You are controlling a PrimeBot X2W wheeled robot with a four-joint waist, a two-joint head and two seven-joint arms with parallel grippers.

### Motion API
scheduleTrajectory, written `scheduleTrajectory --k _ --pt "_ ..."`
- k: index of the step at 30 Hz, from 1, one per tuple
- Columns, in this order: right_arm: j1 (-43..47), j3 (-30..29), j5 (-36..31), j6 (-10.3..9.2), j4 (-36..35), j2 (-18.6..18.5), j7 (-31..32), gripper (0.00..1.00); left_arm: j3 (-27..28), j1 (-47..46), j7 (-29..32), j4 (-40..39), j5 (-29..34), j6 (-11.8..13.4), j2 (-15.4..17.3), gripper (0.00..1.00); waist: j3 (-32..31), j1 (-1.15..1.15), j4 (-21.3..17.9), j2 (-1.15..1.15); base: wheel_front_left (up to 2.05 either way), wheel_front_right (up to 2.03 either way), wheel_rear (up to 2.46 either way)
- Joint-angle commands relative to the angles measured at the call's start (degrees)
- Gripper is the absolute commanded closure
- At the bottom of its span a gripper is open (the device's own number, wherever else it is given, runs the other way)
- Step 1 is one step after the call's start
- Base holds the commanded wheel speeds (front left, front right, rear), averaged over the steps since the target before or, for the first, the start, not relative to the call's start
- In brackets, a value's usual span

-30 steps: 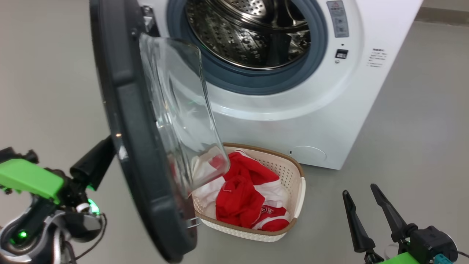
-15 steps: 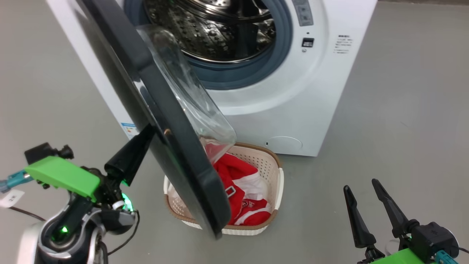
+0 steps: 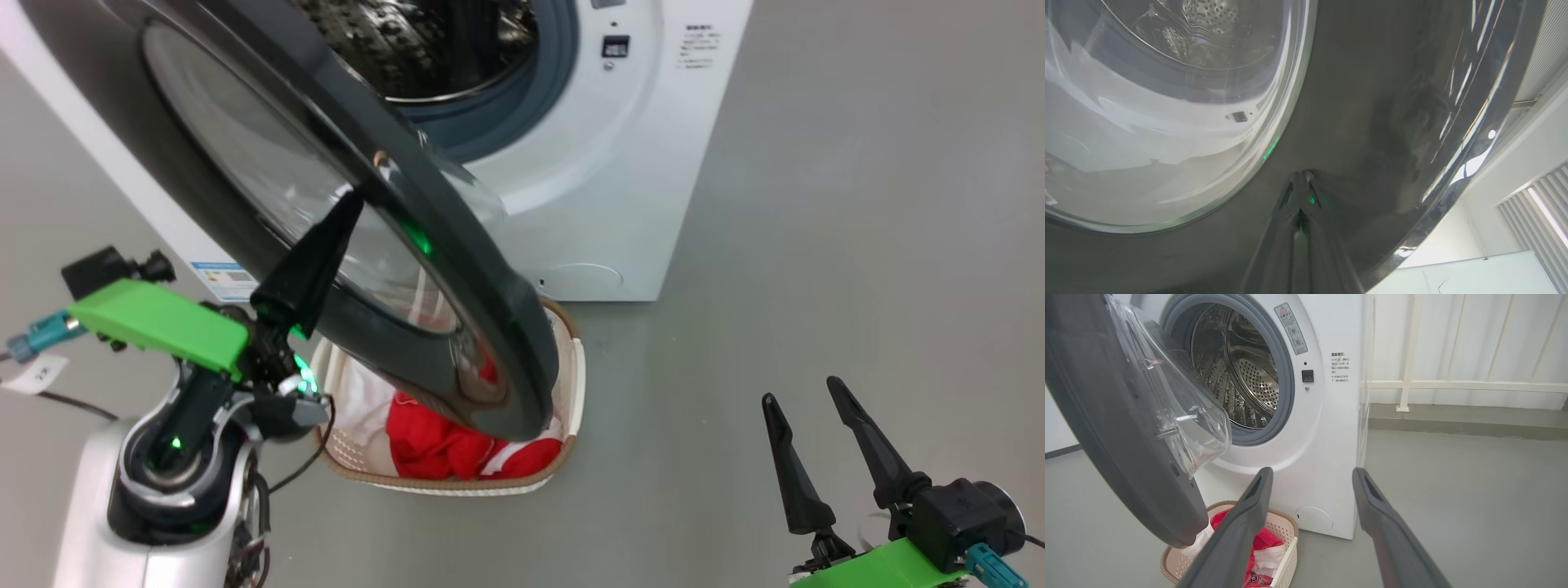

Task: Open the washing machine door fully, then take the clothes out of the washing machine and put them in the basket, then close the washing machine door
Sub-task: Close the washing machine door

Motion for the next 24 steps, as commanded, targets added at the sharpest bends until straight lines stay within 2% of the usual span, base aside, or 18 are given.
scheduleTrajectory --k 1,15,24 --pt "-1.88 1.23 -0.51 0.36 -1.58 -0.73 -0.37 0.00 0.82 -3.29 -0.72 -0.36 -0.49 -1.61 0.62 1.00 1.86 0.00 -2.09 0.00 0.00 0.00 0.00" --pt "-2.89 1.63 -1.88 0.36 -2.46 -0.73 -0.37 0.00 -2.53 -12.11 -4.19 5.30 -2.32 -5.42 0.62 1.00 6.98 0.00 -5.60 0.00 0.00 0.00 0.00" --pt "-3.94 1.85 -1.81 0.36 -2.87 -0.73 -0.37 0.00 -2.44 -18.46 -5.22 10.65 -1.96 -7.48 0.62 1.00 9.71 0.00 -6.85 0.00 0.00 0.00 0.00"
